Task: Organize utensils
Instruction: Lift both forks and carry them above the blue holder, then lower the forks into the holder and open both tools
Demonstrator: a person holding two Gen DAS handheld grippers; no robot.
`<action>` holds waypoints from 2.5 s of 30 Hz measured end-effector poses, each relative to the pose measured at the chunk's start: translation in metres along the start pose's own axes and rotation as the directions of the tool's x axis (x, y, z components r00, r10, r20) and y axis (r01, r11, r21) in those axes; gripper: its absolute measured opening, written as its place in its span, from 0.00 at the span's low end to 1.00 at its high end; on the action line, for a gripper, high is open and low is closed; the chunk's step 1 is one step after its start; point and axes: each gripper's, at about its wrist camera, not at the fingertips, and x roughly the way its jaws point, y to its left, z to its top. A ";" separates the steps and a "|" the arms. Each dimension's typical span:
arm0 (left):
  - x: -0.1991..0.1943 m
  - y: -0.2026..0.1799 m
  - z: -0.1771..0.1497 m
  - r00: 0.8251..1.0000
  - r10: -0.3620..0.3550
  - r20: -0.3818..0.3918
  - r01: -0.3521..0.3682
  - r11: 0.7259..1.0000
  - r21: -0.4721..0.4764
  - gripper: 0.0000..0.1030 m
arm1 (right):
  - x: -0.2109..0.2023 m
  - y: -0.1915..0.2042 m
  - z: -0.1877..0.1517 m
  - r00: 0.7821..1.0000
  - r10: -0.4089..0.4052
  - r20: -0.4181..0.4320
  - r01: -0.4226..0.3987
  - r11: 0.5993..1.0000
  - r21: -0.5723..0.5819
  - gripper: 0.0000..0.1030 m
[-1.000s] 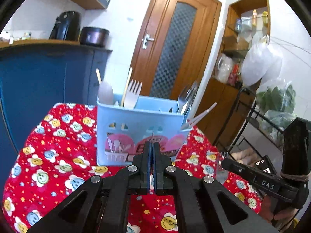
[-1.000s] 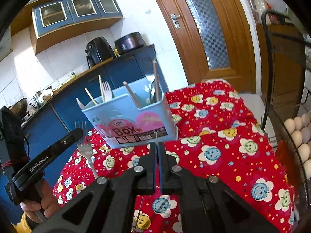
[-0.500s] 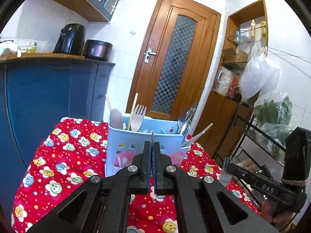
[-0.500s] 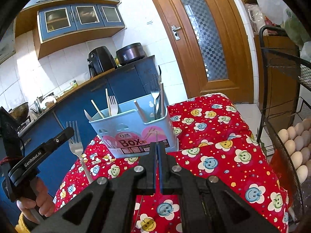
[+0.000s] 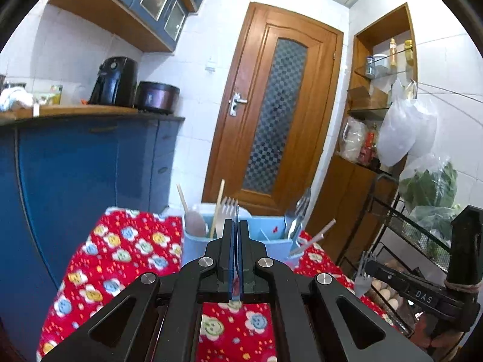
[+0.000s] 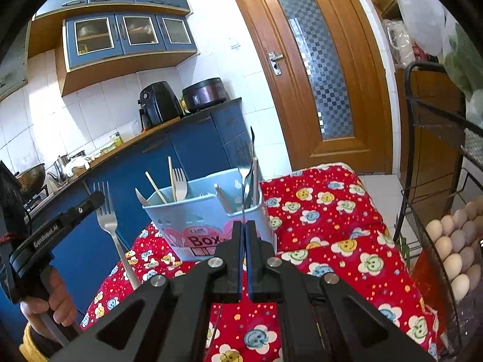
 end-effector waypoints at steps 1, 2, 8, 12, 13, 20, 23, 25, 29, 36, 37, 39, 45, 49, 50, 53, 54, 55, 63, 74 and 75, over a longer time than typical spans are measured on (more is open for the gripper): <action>0.000 0.000 0.004 1.000 0.004 0.009 -0.004 1.000 0.007 0.01 | 0.000 0.001 0.002 1.000 -0.001 0.003 0.002 1.000 -0.005 0.02; 0.000 -0.001 0.009 1.000 0.009 0.019 -0.009 1.000 0.016 0.01 | -0.001 0.001 0.004 1.000 -0.002 0.005 0.002 1.000 -0.010 0.02; 0.003 -0.008 0.037 0.996 0.033 0.078 -0.039 0.997 0.069 0.01 | 0.001 0.007 0.018 1.000 -0.004 0.023 0.005 0.999 -0.043 0.02; 0.006 -0.010 0.053 0.993 0.050 0.103 -0.060 0.994 0.095 0.01 | 0.001 0.010 0.027 0.999 -0.003 0.038 0.005 0.998 -0.060 0.02; 0.007 -0.010 0.058 0.992 0.057 0.111 -0.068 0.992 0.103 0.01 | 0.001 0.011 0.029 0.999 -0.003 0.041 0.005 0.998 -0.064 0.02; 0.017 -0.003 0.090 0.982 0.115 0.151 -0.135 0.982 0.133 0.01 | 0.006 0.014 0.050 0.998 -0.004 0.060 0.009 0.996 -0.085 0.02; 0.022 0.001 0.101 0.976 0.144 0.162 -0.168 0.975 0.144 0.01 | 0.008 0.017 0.063 0.997 -0.008 0.077 0.015 0.995 -0.099 0.02; 0.026 0.005 0.108 0.972 0.163 0.169 -0.189 0.971 0.150 0.01 | 0.010 0.020 0.073 0.996 -0.016 0.090 0.026 0.993 -0.112 0.02; 0.037 0.012 0.123 0.965 0.194 0.177 -0.222 0.963 0.155 0.01 | 0.016 0.023 0.094 0.992 -0.027 0.119 0.043 0.990 -0.131 0.02; 0.063 0.017 0.134 0.951 0.249 0.182 -0.285 0.937 0.204 0.01 | 0.030 0.028 0.126 0.985 -0.051 0.162 0.076 0.986 -0.150 0.02; 0.066 0.017 0.134 0.950 0.254 0.181 -0.290 0.934 0.210 0.01 | 0.033 0.028 0.129 0.985 -0.055 0.165 0.080 0.985 -0.150 0.02; 0.074 0.018 0.131 0.947 0.270 0.174 -0.305 0.924 0.229 0.01 | 0.040 0.029 0.134 0.983 -0.064 0.173 0.090 0.985 -0.148 0.02; 0.094 0.017 0.118 0.943 0.299 0.148 -0.330 0.902 0.278 0.01 | 0.063 0.026 0.145 0.980 -0.084 0.179 0.108 0.986 -0.129 0.02; 0.101 0.016 0.109 0.944 0.302 0.133 -0.328 0.897 0.295 0.01 | 0.075 0.028 0.147 0.980 -0.088 0.180 0.110 0.986 -0.122 0.02; 0.103 0.015 0.106 0.945 0.300 0.128 -0.325 0.897 0.299 0.01 | 0.077 0.029 0.146 0.979 -0.087 0.182 0.111 0.986 -0.123 0.02; 0.108 0.015 0.099 0.946 0.301 0.117 -0.323 0.896 0.304 0.01 | 0.084 0.035 0.143 0.977 -0.101 0.189 0.130 0.980 -0.148 0.02; 0.110 0.016 0.096 0.947 0.302 0.111 -0.322 0.896 0.305 0.01 | 0.085 0.036 0.142 0.976 -0.106 0.190 0.137 0.978 -0.155 0.02; 0.111 0.015 0.093 0.947 0.303 0.108 -0.322 0.896 0.305 0.01 | 0.088 0.038 0.141 0.975 -0.116 0.191 0.150 0.974 -0.170 0.02; 0.116 0.016 0.080 0.953 0.293 0.070 -0.301 0.906 0.297 0.01 | 0.111 0.051 0.117 0.971 -0.160 0.176 0.205 0.939 -0.275 0.02; 0.123 0.020 0.066 0.968 0.248 -0.036 -0.232 0.942 0.242 0.04 | 0.113 0.048 0.096 0.991 -0.108 0.073 0.123 0.962 -0.246 0.07; 0.122 0.021 0.066 0.969 0.242 -0.042 -0.226 0.946 0.232 0.04 | 0.111 0.048 0.096 0.992 -0.103 0.073 0.117 0.963 -0.241 0.11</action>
